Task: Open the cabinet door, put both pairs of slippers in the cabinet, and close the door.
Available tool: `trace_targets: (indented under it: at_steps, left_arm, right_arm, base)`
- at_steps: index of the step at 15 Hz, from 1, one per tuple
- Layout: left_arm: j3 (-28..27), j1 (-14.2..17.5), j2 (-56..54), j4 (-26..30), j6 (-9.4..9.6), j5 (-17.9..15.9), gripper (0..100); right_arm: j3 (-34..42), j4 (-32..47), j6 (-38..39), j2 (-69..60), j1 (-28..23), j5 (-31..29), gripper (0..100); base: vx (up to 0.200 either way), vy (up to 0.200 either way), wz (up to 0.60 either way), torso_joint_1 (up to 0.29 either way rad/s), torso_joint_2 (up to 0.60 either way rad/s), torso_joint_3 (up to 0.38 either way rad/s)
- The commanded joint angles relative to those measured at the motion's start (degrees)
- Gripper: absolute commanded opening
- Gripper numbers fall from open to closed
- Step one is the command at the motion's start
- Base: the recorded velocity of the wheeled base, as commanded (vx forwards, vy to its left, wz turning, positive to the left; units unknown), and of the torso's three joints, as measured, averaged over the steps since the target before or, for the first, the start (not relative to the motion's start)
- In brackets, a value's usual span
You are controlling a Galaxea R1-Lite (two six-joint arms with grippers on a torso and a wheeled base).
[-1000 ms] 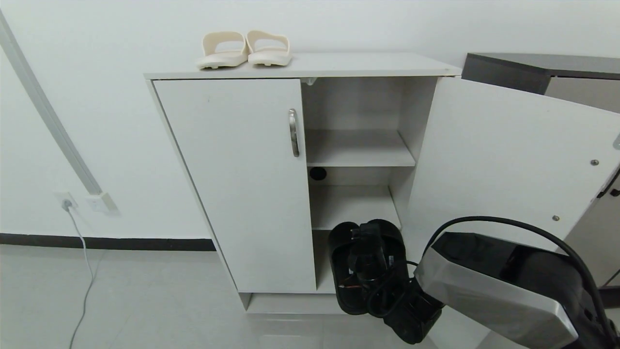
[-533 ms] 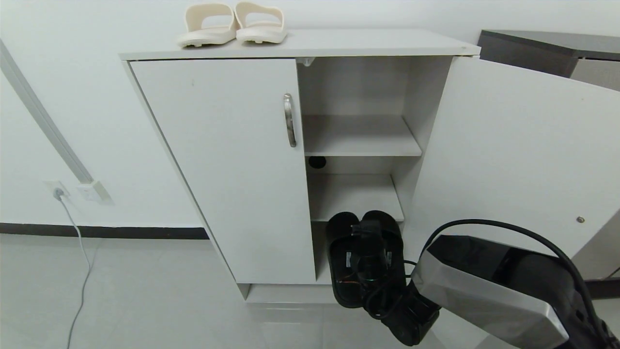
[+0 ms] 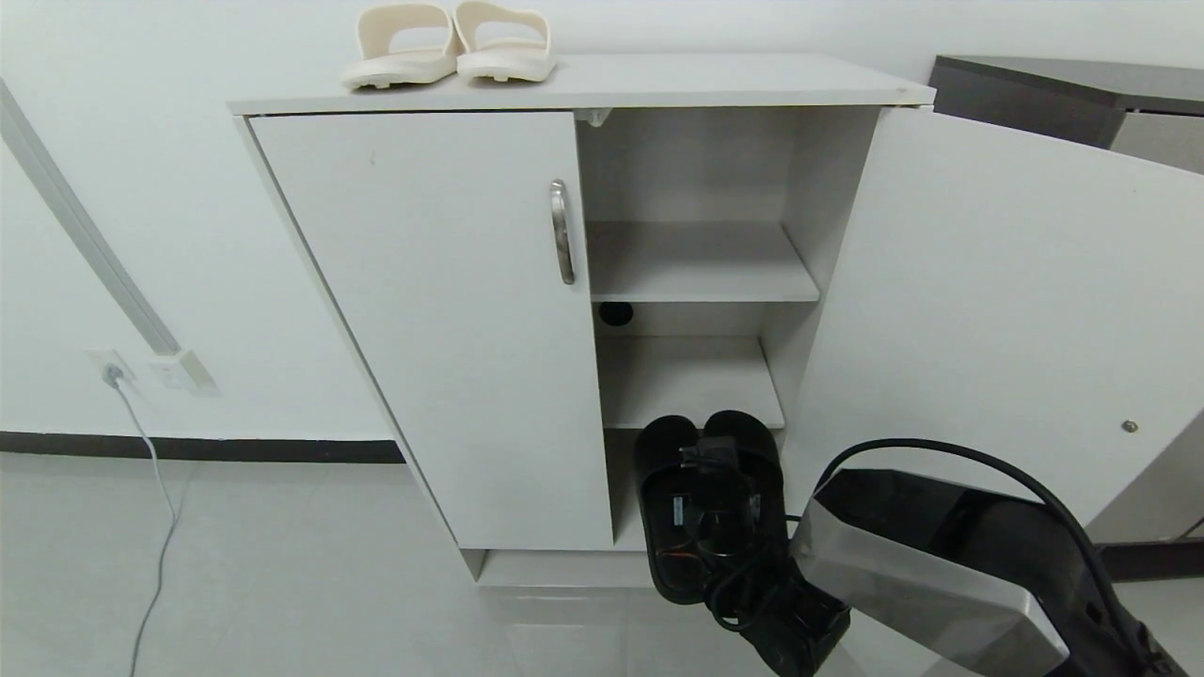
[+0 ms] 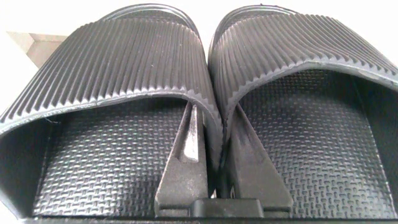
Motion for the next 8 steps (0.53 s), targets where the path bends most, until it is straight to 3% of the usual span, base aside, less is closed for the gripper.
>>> trace_targets:
  at_steps: [1, 8]
  left_arm:
    - [0.0, 0.0, 0.1, 0.0, -0.02, 0.0, 0]
    - [0.0, 0.0, 0.1, 0.0, -0.02, 0.0, 0]
  right_arm:
    - [0.0, -0.1, 0.0, 0.1, 0.0, 0.0, 0]
    - [0.0, -0.2, 0.0, -1.0, -0.1, -0.1, 0]
  base:
    - [0.000, 0.000, 0.00, 0.000, 0.00, 0.000]
    - [0.200, 0.000, 0.00, 0.000, 0.00, 0.001]
